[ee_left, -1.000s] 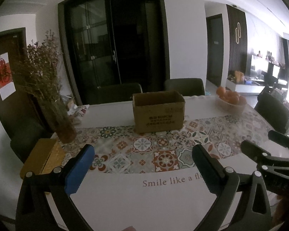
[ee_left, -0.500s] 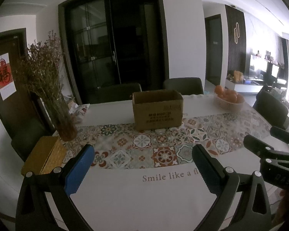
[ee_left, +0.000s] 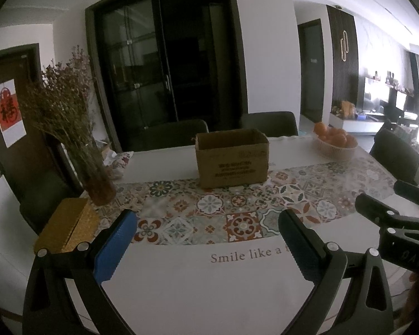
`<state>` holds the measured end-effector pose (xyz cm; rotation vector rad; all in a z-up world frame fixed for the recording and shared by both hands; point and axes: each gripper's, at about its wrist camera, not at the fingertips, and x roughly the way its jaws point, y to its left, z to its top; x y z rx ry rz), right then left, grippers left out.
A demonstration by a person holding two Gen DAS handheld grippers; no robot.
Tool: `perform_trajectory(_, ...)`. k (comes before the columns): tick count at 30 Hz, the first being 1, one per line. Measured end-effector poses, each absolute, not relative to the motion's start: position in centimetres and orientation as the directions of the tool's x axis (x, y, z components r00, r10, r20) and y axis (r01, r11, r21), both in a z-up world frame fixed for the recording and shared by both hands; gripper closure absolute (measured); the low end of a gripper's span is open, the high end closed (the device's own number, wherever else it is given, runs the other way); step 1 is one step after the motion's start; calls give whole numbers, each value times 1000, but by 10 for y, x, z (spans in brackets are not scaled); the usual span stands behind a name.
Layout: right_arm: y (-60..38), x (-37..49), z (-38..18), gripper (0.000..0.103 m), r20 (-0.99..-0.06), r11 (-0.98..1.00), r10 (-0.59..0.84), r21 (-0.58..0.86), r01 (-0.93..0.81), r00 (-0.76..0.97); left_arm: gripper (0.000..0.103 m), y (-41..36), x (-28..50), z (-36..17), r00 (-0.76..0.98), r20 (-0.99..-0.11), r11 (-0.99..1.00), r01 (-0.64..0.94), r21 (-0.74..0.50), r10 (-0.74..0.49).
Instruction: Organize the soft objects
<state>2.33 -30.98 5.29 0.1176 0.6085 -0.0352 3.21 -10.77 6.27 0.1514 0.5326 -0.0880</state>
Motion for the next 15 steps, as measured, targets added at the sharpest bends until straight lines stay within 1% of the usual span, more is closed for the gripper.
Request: perform_trajectory(15, -308, 33, 49, 11, -593, 994, 11, 92, 54, 805, 0, -103, 43, 56, 847, -530, 985, 123, 121, -41)
